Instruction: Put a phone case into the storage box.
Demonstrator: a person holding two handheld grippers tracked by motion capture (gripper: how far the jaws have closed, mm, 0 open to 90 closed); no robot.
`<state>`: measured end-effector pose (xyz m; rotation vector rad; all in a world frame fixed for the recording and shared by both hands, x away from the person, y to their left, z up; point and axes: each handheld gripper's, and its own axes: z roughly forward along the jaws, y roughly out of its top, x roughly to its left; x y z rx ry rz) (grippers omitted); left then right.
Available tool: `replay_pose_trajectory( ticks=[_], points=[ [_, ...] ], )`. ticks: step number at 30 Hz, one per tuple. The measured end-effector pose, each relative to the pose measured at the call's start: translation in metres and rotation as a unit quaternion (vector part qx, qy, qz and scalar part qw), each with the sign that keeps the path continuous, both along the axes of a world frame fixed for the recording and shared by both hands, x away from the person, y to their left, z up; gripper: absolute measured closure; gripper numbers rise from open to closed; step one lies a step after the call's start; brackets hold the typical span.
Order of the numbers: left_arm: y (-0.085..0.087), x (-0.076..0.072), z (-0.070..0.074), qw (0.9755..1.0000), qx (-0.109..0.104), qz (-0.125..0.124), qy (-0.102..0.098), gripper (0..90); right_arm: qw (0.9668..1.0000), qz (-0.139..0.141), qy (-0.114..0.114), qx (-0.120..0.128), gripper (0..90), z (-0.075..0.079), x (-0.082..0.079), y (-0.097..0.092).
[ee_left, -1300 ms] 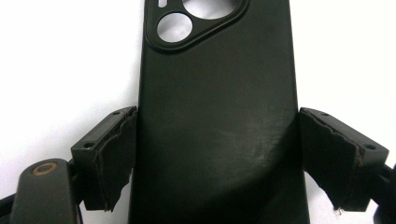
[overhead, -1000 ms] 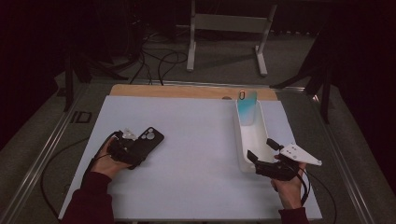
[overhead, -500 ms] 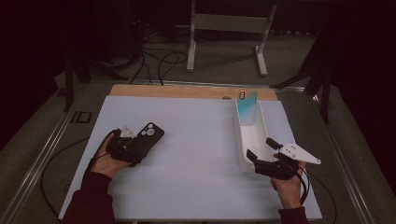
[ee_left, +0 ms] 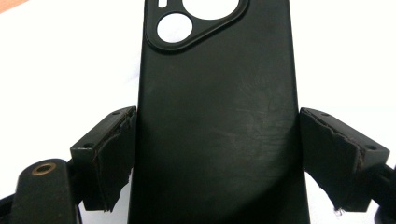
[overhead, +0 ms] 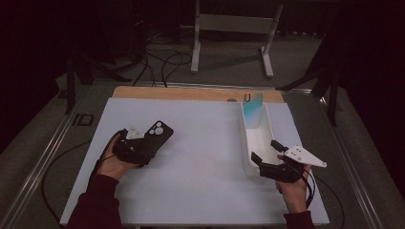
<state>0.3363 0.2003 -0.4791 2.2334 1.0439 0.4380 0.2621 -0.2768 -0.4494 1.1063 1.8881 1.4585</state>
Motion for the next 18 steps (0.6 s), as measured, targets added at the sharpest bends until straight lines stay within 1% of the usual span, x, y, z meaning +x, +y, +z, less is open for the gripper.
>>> replay_pose_trajectory(
  ticks=[1,7,8,17,18],
  points=[
    [-0.001,0.0,0.001,1.0,0.0,-0.003,-0.001,15.7,1.0,0.002,0.002,0.003,10.0,0.0,0.0,0.0],
    [-0.002,0.0,0.002,1.0,-0.001,-0.003,-0.002,15.7,1.0,-0.001,0.007,0.005,9.9,0.001,0.0,0.0],
    [-0.01,0.001,0.008,0.9999,-0.004,-0.014,-0.008,15.7,1.0,-0.001,0.007,0.005,9.9,0.001,0.0,0.0],
    [-0.022,0.002,0.014,0.9995,-0.008,-0.025,-0.019,15.6,0.9999,-0.005,0.013,0.007,8.6,0.004,0.0,0.0],
    [-0.023,0.003,0.014,0.9994,-0.011,-0.026,-0.019,15.6,0.9999,-0.004,0.013,0.007,8.6,0.004,0.0,0.0]
  ],
)
